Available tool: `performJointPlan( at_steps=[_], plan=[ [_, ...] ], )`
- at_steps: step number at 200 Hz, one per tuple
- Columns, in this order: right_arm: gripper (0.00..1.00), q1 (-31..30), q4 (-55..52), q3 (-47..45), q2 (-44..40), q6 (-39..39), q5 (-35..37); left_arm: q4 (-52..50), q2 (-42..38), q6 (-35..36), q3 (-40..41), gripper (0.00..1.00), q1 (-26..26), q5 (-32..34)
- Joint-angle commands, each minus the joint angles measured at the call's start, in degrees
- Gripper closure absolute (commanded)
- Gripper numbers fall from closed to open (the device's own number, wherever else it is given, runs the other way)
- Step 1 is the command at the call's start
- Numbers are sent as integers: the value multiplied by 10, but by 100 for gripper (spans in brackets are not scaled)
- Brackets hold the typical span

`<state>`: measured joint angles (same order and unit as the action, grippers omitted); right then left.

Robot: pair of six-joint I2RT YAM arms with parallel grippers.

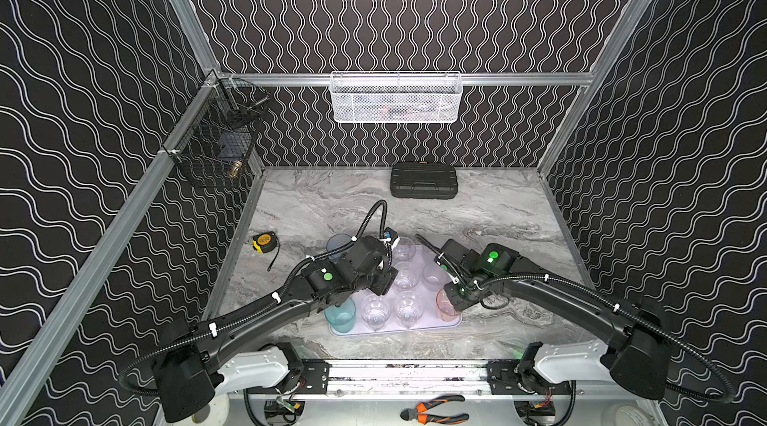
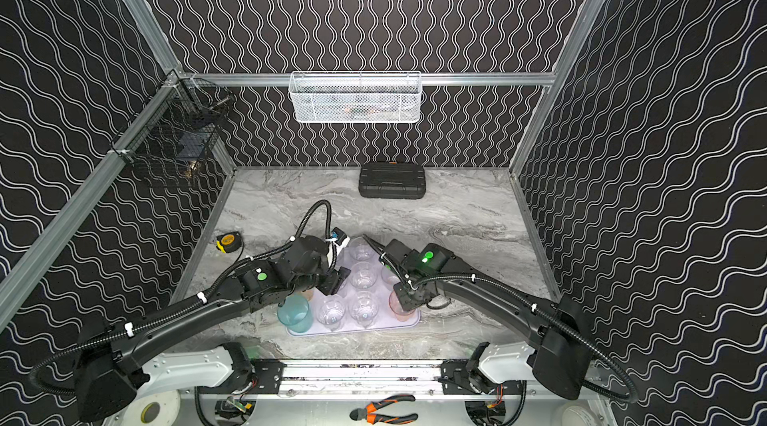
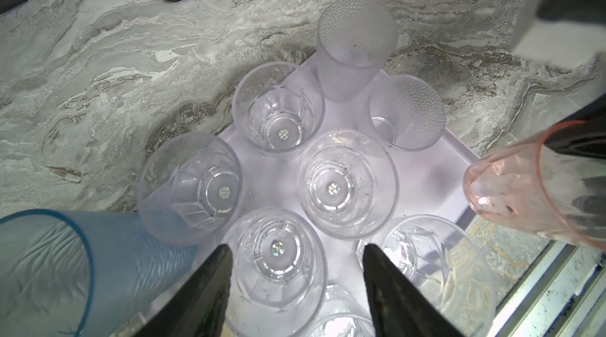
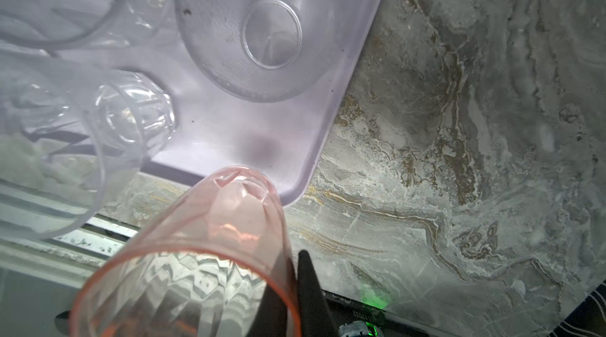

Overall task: Place the glasses into the tray
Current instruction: Place the glass on the tray.

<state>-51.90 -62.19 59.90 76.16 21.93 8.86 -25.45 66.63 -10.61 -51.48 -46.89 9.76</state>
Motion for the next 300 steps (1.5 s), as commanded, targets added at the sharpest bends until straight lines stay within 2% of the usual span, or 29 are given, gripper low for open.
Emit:
performJointPlan(
  at_steps=[1,62,112,155,191,237,256,282,292,300],
  plan=[
    [97,-12,42,-22,2,30,21,15,-1,-2,3,32,0,9],
    [96,-26,119,-75,28,52,41,18,-5,5,12,32,1,21],
    [94,-26,130,-85,48,55,42,22,-1,8,15,32,1,23],
    [76,-26,130,-88,43,59,30,22,-2,11,13,32,1,30],
    [66,-25,119,-69,25,54,42,23,-5,13,10,32,1,33],
    [56,-16,46,25,18,20,102,9,-19,23,-1,32,1,70],
    [55,29,64,74,-4,-18,94,12,-39,31,-7,31,3,94],
    [48,168,187,93,-49,-51,72,27,-59,43,-17,29,25,125],
    [42,202,258,67,-65,-54,96,32,-60,44,-25,29,62,127],
    [36,243,319,38,-72,-62,120,37,-60,39,-34,29,114,104]
  ],
)
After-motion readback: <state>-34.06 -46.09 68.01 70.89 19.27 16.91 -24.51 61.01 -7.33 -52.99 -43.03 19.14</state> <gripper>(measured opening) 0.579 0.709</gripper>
